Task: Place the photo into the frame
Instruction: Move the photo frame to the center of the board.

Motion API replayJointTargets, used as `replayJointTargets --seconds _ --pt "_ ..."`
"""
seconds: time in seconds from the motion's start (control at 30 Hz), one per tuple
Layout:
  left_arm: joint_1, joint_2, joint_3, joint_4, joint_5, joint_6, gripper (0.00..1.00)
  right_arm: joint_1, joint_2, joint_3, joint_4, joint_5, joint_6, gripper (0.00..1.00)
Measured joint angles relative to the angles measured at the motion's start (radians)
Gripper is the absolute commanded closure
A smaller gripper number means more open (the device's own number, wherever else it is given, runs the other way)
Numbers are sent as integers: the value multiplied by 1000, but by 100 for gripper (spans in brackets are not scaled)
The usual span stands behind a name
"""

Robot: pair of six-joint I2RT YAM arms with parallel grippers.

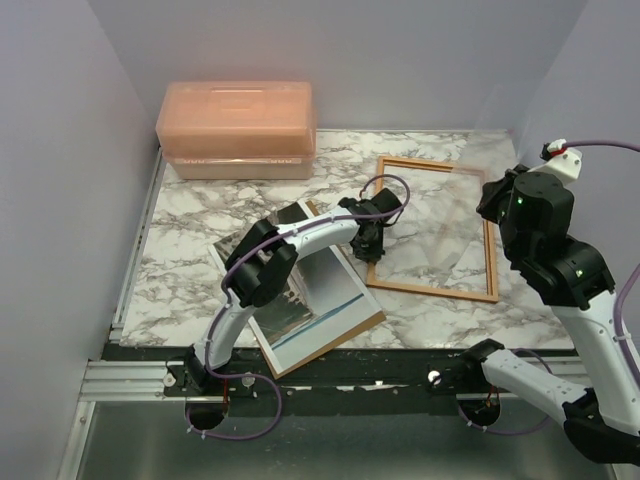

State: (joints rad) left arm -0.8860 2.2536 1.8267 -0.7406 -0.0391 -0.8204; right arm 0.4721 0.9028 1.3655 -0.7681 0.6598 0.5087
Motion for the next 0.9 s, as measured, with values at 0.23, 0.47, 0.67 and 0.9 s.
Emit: replayJointTargets --seconds 0.23,0.47,0.67,0.9 --pt "27 -97 -167 78 5 17 100 0 18 -19 -4 -28 14 100" --pt "47 -186 -322 183 32 11 100 0 31 -54 -3 -69 15 100" --pt "64 -224 -392 247 51 -5 100 0 53 -86 2 -134 15 100" --pt "73 -266 -472 325 74 -42 100 0 77 -104 12 -186 18 100"
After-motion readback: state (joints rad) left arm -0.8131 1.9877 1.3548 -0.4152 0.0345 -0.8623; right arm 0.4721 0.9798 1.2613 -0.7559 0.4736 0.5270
